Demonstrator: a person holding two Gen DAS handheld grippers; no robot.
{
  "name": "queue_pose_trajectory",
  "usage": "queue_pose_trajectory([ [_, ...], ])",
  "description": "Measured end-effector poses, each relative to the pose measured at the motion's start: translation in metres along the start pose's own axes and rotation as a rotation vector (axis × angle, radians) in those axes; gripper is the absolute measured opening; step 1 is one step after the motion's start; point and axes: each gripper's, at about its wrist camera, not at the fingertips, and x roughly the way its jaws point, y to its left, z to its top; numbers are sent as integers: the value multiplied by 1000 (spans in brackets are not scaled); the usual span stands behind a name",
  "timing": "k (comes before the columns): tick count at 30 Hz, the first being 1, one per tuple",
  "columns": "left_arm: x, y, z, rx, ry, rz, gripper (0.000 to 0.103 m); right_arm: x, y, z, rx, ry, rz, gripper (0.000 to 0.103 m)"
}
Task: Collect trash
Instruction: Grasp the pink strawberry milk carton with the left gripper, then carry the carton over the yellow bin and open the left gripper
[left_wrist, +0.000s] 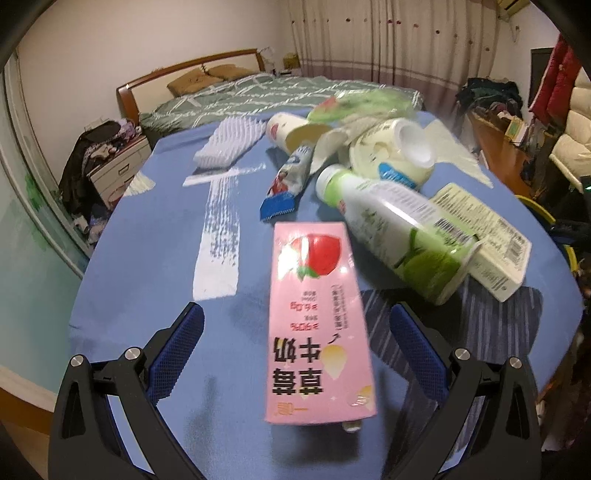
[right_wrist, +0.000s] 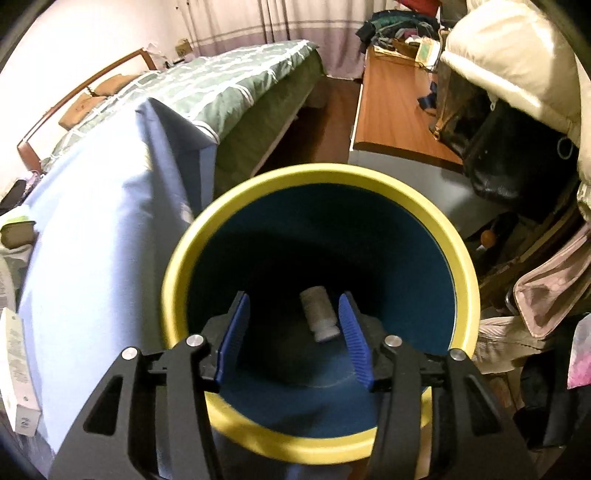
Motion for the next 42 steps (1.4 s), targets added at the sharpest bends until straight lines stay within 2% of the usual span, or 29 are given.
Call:
queue_pose_trajectory([
  [2, 5, 2, -1, -6, 10, 3, 99, -4, 4, 0, -8, -5, 8, 50],
  [7, 14, 3, 6, -13, 26, 4, 90, -4, 8, 0, -15, -1, 17, 50],
  [14, 26, -1, 17, 10, 93, 0, 68, -6, 9, 0, -21, 1, 28, 50],
  [16, 32, -2, 19, 13, 122, -9, 60, -7, 7, 0, -17, -2, 33, 50],
  [17, 33, -1, 20, 8, 130, -20, 52, -7, 6, 0, -16, -4, 34, 50],
  [23, 17, -3, 25, 14, 94, -45, 50, -10, 0, -1, -1, -8, 46, 50],
  [30, -36, -24, 49, 85, -29, -76, 50, -16, -3, -4, 5, -20, 70, 50],
  [33, -59, -47, 65, 143, -86, -132, 50, -24, -6, -6, 8, -35, 82, 50],
  [35, -67, -69, 78, 184, -110, -194, 50, -31, -11, -8, 14, -50, 86, 50],
  [36, -68, -86, 86, 213, -115, -247, 50, -34, -14, -8, 18, -57, 85, 50],
  [42, -50, -183, 119, 357, -92, -429, 51, -63, -42, -16, 49, -118, 51, 50],
])
